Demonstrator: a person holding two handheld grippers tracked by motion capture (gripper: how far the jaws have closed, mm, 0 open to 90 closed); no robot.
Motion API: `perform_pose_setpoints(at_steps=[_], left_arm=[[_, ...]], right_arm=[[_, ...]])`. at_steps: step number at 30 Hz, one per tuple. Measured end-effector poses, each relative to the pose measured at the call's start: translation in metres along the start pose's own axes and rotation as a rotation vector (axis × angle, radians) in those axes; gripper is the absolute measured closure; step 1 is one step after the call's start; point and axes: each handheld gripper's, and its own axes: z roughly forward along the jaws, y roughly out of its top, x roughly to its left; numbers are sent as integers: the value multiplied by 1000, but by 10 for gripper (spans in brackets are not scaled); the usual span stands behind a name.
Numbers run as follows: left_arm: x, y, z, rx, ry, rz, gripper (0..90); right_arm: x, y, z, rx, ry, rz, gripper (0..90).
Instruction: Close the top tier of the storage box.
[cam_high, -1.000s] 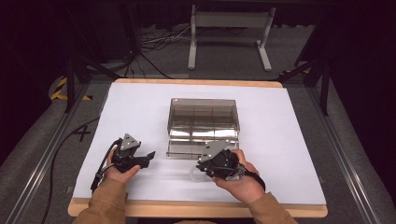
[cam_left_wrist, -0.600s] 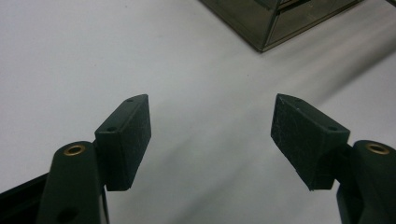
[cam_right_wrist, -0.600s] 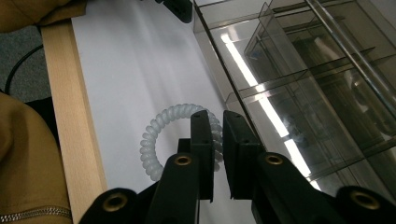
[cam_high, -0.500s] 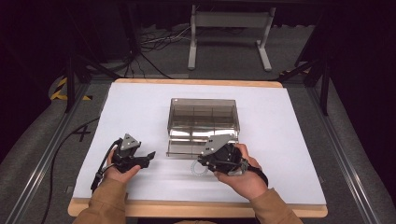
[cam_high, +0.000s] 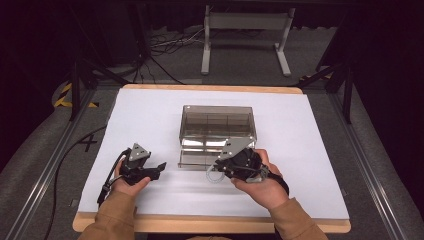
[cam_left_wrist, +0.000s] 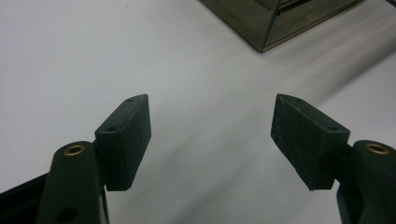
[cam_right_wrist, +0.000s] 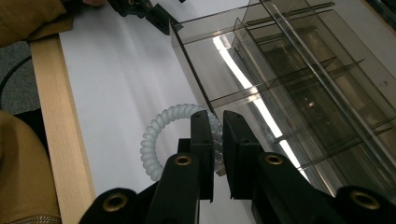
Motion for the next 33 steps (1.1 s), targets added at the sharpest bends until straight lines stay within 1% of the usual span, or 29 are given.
perform_pose_setpoints(at_steps=[20,33], left_arm=[[0,0,0,2,-2,-1,295],[1,0,0,1,-1,2,295]], right_arm=[[-17,11,-4,11,-47,22,834],[-28,14,0,17,-68,45,833]])
